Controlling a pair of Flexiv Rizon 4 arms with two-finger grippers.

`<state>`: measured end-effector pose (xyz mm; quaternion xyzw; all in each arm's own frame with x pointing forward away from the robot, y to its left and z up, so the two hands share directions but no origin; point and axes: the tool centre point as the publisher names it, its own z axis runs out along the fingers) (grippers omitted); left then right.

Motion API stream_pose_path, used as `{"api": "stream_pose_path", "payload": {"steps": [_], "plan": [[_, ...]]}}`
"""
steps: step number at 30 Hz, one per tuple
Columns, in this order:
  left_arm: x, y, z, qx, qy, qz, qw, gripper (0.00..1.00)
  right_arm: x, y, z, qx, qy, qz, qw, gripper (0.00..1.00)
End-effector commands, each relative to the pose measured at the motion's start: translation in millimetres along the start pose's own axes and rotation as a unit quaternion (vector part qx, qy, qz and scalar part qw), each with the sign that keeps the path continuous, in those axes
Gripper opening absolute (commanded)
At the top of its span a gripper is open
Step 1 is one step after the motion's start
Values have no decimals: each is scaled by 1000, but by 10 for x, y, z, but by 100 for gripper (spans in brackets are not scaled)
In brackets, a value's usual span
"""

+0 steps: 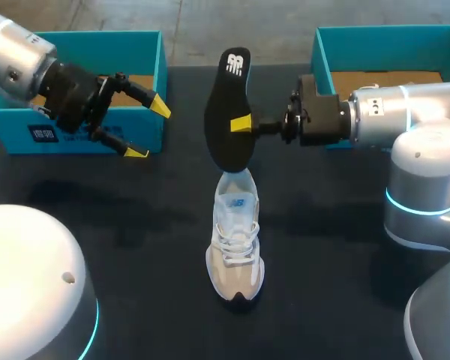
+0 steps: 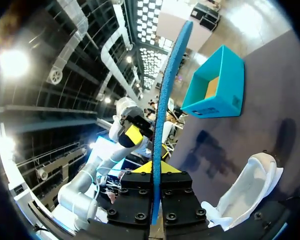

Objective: Take the shoe out of the shoebox, open the shoe tongue, remove and reinsert the insole, then place the shoe into the shoebox

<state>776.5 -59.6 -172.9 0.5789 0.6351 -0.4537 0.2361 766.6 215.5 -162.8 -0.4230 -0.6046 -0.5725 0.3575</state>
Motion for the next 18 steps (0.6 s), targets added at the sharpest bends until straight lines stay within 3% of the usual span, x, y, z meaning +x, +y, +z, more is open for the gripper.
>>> {"api": "stream_pose_path", "payload": {"steps": [1, 8, 18], "plan": [[-8, -40, -7, -5, 3, 0, 1000, 100, 4, -7, 9, -1, -1, 0, 1000, 0], [-8, -40, -7, -5, 3, 0, 1000, 100, 4, -7, 9, -1, -1, 0, 1000, 0], [352, 72, 84, -29, 68, -140, 987, 100, -83, -105, -170, -1, 15, -68, 998, 0]]}}
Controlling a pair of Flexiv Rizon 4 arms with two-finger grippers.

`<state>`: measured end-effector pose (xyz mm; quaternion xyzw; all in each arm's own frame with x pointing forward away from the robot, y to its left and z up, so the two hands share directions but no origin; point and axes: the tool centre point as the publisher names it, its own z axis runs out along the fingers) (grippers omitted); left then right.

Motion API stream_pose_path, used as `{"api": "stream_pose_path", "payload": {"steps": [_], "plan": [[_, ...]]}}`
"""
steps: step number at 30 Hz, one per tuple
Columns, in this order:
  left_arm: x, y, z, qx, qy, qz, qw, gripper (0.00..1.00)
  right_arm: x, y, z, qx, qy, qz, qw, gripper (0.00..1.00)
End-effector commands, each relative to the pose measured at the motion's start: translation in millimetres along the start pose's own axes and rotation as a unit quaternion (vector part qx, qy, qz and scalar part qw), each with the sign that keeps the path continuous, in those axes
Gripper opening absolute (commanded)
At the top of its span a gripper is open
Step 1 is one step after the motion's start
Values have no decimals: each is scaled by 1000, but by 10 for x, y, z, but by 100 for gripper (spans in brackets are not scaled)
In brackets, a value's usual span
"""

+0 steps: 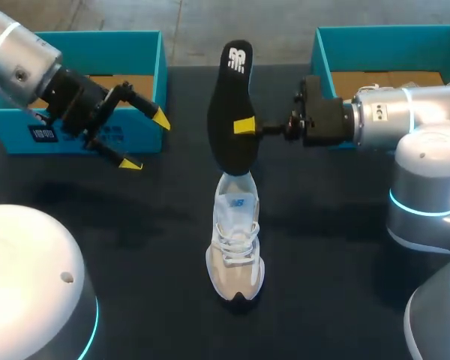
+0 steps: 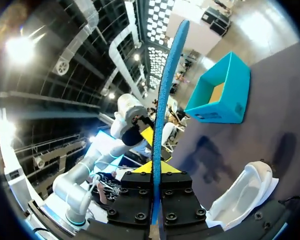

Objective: Take the shoe out of the shoebox, open the shoe tongue, remove and reinsert the insole, then place the shoe into the shoebox

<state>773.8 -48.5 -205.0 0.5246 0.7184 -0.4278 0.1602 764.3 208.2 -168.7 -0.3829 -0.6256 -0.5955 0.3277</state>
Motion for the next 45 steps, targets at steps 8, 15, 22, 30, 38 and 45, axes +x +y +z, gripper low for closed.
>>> {"api": "stream_pose_path", "payload": {"steps": [8, 15, 22, 30, 38, 45], "plan": [[302, 54, 158, -14, 19, -120, 993, 100, -243, -36, -158, -9, 44, -54, 998, 0], [477, 156, 251, -23, 24, -182, 983, 100, -481, 22, -109, -8, 36, -82, 996, 0], [614, 280, 317, -23, 37, -268, 962, 100, -643, 62, -40, -27, 40, -115, 992, 0], [693, 351, 356, -52, 57, -287, 955, 100, -707, 36, -7, -29, 32, -114, 993, 0], [693, 351, 356, -52, 57, -287, 955, 100, -707, 36, -7, -29, 32, -114, 993, 0], [662, 457, 460, -70, 50, -365, 927, 100, -807, 20, 17, -37, 42, -133, 990, 0]]}}
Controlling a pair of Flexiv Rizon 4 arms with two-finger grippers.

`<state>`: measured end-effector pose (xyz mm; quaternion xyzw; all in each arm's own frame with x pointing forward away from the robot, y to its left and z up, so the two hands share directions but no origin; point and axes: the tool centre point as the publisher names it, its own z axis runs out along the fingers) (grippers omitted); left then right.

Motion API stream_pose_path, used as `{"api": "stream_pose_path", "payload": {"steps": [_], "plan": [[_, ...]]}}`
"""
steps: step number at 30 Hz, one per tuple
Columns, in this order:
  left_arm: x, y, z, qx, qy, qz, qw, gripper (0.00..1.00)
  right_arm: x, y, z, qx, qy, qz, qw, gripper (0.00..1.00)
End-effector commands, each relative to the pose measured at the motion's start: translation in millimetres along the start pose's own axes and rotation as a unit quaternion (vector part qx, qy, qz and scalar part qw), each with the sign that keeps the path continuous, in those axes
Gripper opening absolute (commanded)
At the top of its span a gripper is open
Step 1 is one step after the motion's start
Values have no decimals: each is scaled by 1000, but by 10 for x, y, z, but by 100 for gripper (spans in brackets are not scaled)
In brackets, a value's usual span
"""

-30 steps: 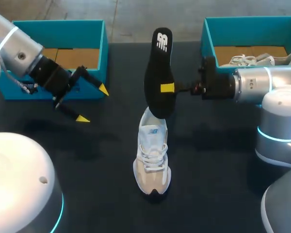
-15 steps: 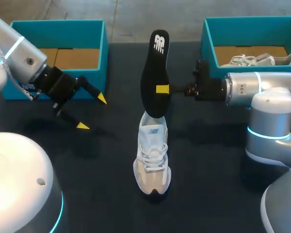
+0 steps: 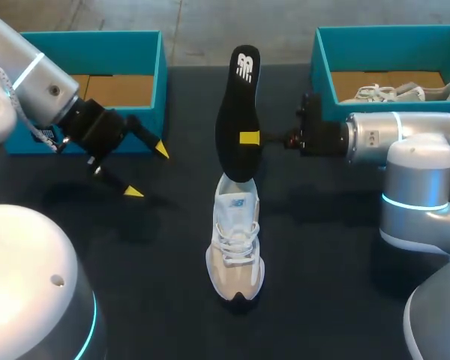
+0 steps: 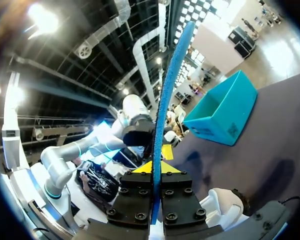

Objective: Take the shoe out of the shoebox, open the shoe tongue, remove and reinsert the insole, then place the shoe into the shoebox

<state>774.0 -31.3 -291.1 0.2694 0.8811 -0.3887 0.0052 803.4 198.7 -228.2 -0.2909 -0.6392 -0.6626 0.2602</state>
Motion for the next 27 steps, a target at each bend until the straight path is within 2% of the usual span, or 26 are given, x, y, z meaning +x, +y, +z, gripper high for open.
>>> {"api": "stream_pose_path", "payload": {"steps": [1, 2, 9, 16, 27], "plan": [[-74, 14, 114, -19, 2, -54, 998, 100, -107, -60, 49, -9, 5, -14, 1000, 0], [-83, 13, 140, -33, 6, -65, 997, 100, -128, -66, 56, -8, 5, -16, 1000, 0], [-102, -45, 213, -68, 15, -78, 994, 100, -261, -84, 69, -11, 14, -26, 999, 0], [-115, -76, 296, -73, 27, -81, 994, 100, -412, -112, 62, -11, 4, -32, 999, 0], [-156, 23, 491, -75, 51, -126, 988, 100, -574, -194, 62, -4, 13, -71, 997, 0]]}}
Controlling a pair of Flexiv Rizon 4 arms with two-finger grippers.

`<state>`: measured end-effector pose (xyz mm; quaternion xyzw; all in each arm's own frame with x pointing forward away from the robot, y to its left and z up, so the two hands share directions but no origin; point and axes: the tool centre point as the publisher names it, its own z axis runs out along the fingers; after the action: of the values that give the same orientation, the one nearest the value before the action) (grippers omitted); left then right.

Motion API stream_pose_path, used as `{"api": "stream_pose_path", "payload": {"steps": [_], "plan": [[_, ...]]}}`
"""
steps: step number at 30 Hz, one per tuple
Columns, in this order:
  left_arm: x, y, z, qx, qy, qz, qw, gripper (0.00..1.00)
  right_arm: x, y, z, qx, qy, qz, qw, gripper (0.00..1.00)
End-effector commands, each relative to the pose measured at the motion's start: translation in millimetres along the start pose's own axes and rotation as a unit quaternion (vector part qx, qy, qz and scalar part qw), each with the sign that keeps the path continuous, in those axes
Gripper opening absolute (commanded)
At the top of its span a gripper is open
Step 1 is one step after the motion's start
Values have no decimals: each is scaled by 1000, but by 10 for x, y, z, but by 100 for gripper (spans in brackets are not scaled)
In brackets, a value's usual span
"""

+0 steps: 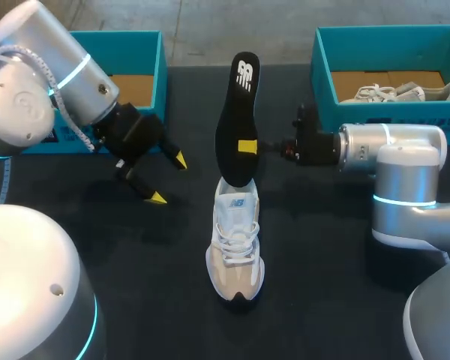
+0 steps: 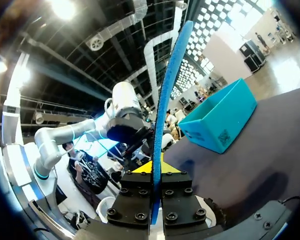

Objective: Take the shoe out of the shoebox, open the shoe tongue, remove and reinsert the insole, then place the shoe into the shoebox

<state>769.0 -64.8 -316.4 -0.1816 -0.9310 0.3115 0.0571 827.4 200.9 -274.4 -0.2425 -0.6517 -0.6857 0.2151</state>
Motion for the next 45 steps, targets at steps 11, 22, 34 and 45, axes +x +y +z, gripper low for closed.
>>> {"api": "stream_pose_path", "payload": {"steps": [11, 22, 34, 45], "plan": [[-124, 36, 82, -3, 11, -16, 1000, 100, -76, -93, 37, 5, 15, -5, 1000, 0], [-179, 36, 192, -12, 18, -29, 999, 100, -125, -131, 41, 3, 17, -4, 1000, 0], [-264, 53, 297, -25, 21, -48, 998, 100, -107, -170, 99, 19, -2, -30, 999, 0], [-281, 136, 372, -28, 23, -65, 997, 100, -1, -221, 96, 20, -53, -31, 998, 0]]}}
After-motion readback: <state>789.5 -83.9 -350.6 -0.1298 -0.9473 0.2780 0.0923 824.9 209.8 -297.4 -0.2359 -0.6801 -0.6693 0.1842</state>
